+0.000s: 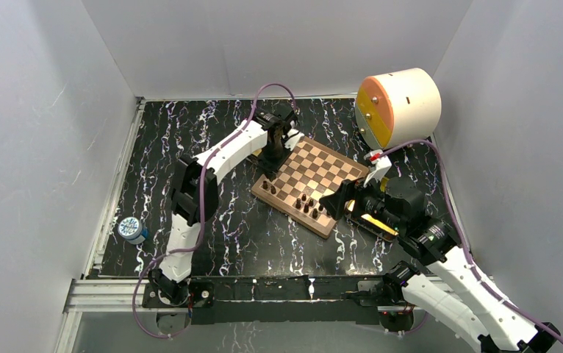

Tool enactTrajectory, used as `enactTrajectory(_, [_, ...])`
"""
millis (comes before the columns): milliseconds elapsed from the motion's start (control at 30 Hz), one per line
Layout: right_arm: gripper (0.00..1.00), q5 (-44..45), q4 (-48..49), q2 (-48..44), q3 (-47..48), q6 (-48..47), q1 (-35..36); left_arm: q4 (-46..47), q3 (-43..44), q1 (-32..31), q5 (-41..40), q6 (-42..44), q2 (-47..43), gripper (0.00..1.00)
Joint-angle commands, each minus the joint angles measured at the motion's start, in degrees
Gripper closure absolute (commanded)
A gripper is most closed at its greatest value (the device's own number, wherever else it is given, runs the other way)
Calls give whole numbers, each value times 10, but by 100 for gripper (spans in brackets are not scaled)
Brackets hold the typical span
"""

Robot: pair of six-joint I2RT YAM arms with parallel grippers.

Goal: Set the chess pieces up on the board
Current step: Place the chess piece on the chessboard.

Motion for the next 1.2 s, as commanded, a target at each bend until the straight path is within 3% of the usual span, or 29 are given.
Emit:
enactTrajectory(0, [1,15,5,-20,33,-4,1,-39,54,4,-42,13,20,100])
enactTrajectory(1167, [1,30,5,-12,35,-10,0,-48,104,9,-36,21,90,99])
